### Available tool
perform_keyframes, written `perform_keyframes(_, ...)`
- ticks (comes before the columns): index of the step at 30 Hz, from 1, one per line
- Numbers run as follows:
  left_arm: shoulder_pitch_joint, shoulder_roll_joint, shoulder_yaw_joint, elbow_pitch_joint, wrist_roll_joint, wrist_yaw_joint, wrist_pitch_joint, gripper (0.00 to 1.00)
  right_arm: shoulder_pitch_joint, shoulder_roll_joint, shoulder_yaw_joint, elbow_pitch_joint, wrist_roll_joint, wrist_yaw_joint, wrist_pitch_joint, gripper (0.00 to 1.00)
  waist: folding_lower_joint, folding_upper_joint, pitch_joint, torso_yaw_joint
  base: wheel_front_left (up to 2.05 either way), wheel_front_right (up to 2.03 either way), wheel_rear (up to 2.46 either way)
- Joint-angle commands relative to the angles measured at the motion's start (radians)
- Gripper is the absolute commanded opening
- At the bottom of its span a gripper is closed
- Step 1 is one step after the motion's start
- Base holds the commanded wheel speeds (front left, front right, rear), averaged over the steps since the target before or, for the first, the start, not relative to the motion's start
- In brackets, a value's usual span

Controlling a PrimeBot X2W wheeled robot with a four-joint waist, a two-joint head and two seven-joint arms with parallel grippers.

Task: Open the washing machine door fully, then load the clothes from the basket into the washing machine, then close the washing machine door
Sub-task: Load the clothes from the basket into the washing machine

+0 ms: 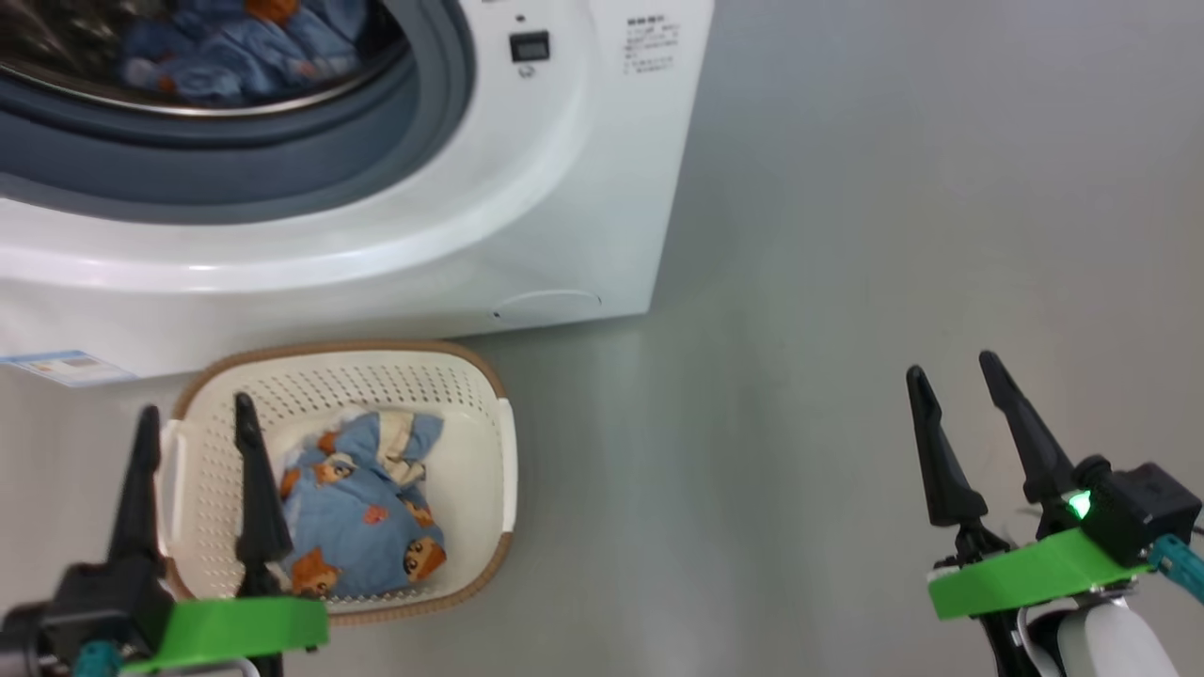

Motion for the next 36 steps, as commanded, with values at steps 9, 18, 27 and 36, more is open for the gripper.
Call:
perform_keyframes(9,0.082,-0.023,0.006,-0.005,-0.003,-0.048,-0.005,1.0,0.103,0.002,0.008,-0.024,-0.039,0.006,0.004,1.0,0.0001,0.0,-0.152,0.046,0.0,0.0,0.0)
perform_keyframes(18,0.136,-0.03,-0.001,0.032,-0.01,-0.086,-0.005,1.0,0.164,0.027,0.009,-0.066,-0.056,0.006,0.032,1.0,0.0001,0.0,-0.221,0.032,0.0,0.0,0.0)
perform_keyframes(27,0.164,-0.034,-0.009,0.073,-0.018,-0.114,-0.005,1.0,0.215,0.042,0.012,-0.088,-0.067,0.006,0.056,1.0,0.0001,0.0,-0.293,0.023,0.0,0.0,0.0)
perform_keyframes(36,0.191,-0.027,-0.015,0.088,-0.027,-0.124,-0.005,1.0,0.254,0.053,0.018,-0.1,-0.076,0.006,0.079,1.0,0.0001,0.0,-0.356,0.02,0.0,0.0,0.0)
